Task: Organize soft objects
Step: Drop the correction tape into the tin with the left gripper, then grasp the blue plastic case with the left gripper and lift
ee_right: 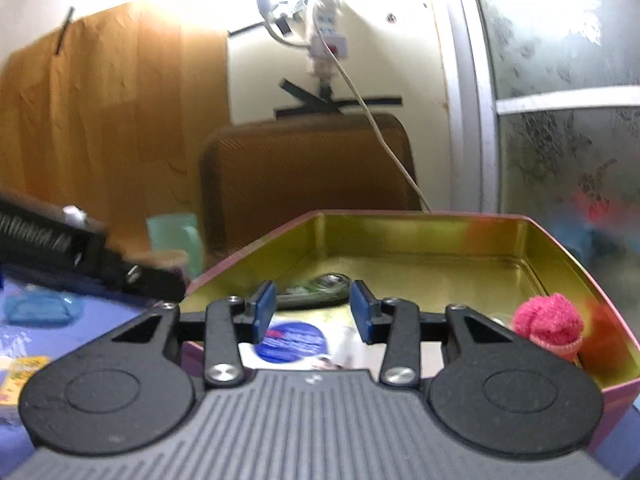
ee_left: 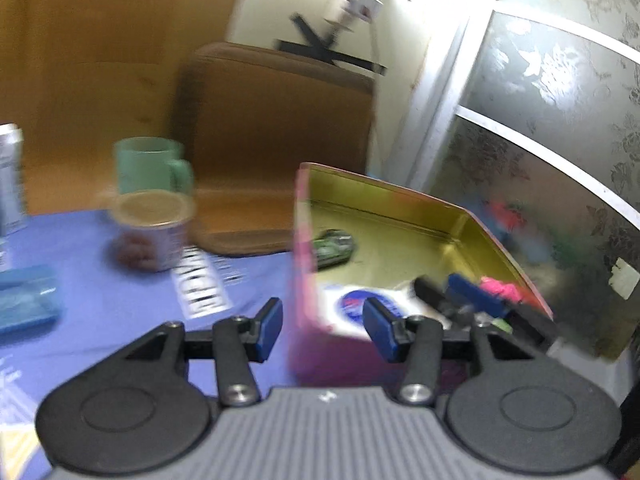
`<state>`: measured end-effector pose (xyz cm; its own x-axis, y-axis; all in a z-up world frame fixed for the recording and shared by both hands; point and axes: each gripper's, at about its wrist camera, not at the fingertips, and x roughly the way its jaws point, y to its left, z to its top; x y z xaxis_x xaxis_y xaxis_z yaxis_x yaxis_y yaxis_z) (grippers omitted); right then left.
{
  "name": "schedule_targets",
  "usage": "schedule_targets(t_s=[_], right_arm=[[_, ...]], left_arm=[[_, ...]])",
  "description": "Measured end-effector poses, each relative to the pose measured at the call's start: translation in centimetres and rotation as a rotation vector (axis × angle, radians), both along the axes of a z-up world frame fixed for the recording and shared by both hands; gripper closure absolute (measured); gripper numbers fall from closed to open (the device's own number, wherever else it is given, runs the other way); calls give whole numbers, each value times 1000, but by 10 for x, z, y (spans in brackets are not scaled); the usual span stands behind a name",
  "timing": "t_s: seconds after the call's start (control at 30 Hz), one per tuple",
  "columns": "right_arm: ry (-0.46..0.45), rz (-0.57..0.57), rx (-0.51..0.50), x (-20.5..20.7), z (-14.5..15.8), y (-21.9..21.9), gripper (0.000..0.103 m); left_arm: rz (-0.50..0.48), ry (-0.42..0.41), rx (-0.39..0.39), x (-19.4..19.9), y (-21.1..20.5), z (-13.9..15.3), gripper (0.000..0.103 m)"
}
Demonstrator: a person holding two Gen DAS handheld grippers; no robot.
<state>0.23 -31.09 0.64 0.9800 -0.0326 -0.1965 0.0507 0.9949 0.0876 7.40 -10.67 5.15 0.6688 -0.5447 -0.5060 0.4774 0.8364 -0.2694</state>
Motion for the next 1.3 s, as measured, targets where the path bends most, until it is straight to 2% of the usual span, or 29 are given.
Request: schedule_targets(t_s=[0.17, 0.3, 0.37, 0.43, 0.47, 0.53, 0.57, 0.7, 0.8, 0.83, 0.9, 1.0, 1.13, 1.2, 1.23, 1.3], right_arm=[[-28, 157, -3, -3, 14, 38, 59], [62, 400, 13, 19, 19, 86, 58], [131, 503, 35, 40, 21, 109, 54], [189, 583, 67, 71, 23, 134, 43], [216, 594, 81, 89, 23, 146, 42], [276, 581, 112, 128, 21, 164, 42], [322, 563, 147, 151, 17, 170, 42], [466, 479, 261, 215, -4, 184, 42], [575, 507, 324, 237, -19, 191, 44], [598, 521, 355, 237, -21, 192, 48], [608, 568, 369, 221, -23, 197, 49], [608, 653, 339, 193, -23, 206, 48], [634, 794, 321, 157, -21, 215, 47], [614, 850, 252, 137, -14, 221, 37], [587, 874, 201, 125, -10, 226, 29], [526, 927, 103, 103, -5, 233, 20]], left_arm=[[206, -9, 26, -19, 92, -18, 58], [467, 5, 109, -25, 171, -40, 57], [564, 25, 98, -26, 205, -49, 57], [635, 56, 46, -26, 235, -57, 57], [660, 69, 11, -26, 246, -61, 57], [671, 91, -111, -27, 268, -64, 56], [678, 93, -134, -27, 272, -63, 56], [689, 103, -113, -13, 275, -57, 56], [664, 137, -131, 4, 276, -57, 54], [662, 150, -145, 11, 278, -56, 50], [672, 170, -182, 19, 281, -58, 44], [647, 210, -269, 29, 289, -60, 44], [624, 229, -303, 19, 292, -59, 44], [625, 236, -315, 9, 297, -56, 44], [631, 236, -312, -1, 299, -55, 41], [642, 231, -299, -21, 301, -51, 36]])
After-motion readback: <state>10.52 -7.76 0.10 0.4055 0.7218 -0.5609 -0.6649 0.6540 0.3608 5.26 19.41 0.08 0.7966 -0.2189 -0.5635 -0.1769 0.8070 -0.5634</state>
